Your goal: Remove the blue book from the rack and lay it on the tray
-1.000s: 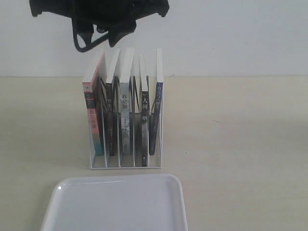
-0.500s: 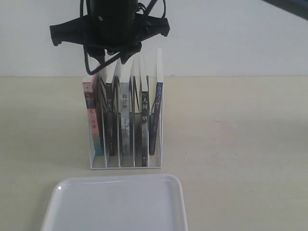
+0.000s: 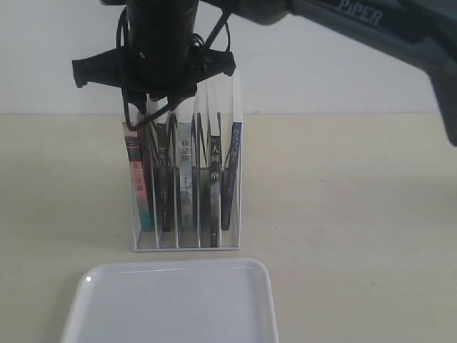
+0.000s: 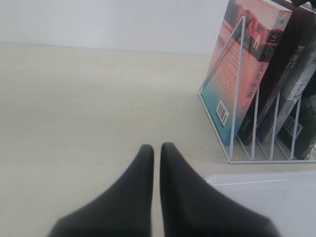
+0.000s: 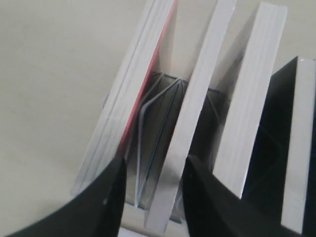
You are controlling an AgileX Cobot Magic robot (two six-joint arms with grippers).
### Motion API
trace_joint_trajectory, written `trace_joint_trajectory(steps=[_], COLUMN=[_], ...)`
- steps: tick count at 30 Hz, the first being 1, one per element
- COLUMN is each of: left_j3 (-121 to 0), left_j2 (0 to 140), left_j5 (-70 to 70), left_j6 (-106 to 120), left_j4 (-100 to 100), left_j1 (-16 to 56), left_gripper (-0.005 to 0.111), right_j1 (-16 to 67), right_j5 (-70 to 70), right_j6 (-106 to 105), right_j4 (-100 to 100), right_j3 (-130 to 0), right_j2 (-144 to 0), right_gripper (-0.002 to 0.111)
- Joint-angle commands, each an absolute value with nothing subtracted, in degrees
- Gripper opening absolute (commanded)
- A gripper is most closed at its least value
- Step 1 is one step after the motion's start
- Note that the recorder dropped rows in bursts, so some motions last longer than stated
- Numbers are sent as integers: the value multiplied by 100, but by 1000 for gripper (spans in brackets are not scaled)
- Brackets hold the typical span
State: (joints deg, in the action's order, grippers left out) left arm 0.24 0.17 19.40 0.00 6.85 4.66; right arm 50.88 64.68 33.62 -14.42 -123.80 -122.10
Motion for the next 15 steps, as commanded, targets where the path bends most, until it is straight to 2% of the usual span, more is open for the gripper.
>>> trace_joint_trajectory(steps=[1,15], left_j3=[0,0], left_j2=[0,0], left_j5=[1914,1914], left_j6=[-36,-36], left_j4=[659,659], left_j1=[460,460], left_gripper=[4,4], right_j1=[5020,4967], right_j5=[6395,6300], right_j6=[3343,3354], right_j4=[-1595,-1533], right_j3=[-12405,-12405], right_j2=[-12291,-12598], right_gripper=[36,36])
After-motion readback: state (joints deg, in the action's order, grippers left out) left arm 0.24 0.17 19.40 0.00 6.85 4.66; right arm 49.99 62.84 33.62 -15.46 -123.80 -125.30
